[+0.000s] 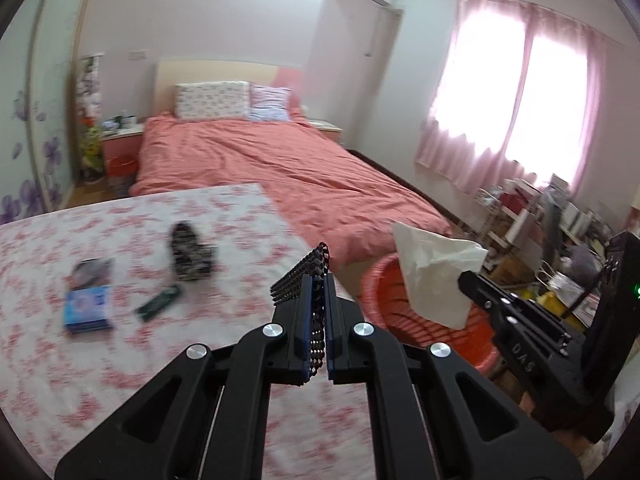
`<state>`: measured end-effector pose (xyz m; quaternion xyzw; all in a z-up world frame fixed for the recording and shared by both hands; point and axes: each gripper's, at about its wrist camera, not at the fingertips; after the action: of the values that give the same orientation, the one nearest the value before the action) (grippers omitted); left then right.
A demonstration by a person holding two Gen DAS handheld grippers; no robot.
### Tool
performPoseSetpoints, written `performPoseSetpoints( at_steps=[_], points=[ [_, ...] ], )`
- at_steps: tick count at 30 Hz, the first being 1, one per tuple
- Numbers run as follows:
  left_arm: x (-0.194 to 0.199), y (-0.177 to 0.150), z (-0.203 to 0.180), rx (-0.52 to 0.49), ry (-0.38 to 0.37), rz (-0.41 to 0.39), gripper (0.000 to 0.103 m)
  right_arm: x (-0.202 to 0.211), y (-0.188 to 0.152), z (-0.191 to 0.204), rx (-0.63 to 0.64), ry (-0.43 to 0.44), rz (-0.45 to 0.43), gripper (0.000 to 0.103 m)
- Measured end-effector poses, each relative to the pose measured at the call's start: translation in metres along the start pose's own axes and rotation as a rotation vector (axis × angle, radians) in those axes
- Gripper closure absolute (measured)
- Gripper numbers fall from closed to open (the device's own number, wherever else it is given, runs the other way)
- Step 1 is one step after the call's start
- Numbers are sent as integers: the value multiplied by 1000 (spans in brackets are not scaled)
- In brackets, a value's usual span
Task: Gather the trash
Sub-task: 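Carry the mesh and tissue to the basket and open both tools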
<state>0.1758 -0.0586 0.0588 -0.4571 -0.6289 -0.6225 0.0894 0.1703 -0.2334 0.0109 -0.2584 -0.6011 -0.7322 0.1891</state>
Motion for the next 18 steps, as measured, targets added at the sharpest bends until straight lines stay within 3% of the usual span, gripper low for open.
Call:
performPoseSetpoints(
  at_steps=[8,18],
  points=[
    [-43,5,-52,-63,-111,50,98,-5,-6,-61,-91,-76,7,101],
    [-82,6,-96,-113,-177,113,98,-20,-17,-116,-175,-121,17,101]
  ],
)
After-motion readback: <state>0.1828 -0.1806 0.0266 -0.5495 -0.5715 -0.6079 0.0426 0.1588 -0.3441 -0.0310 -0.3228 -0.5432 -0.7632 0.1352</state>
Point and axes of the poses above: each gripper's, at about its wrist camera, not at the fingertips, and x roughly against the way its jaws point, z to its left, y to its top, and after that the axes turned 11 degrees about z, right-handed
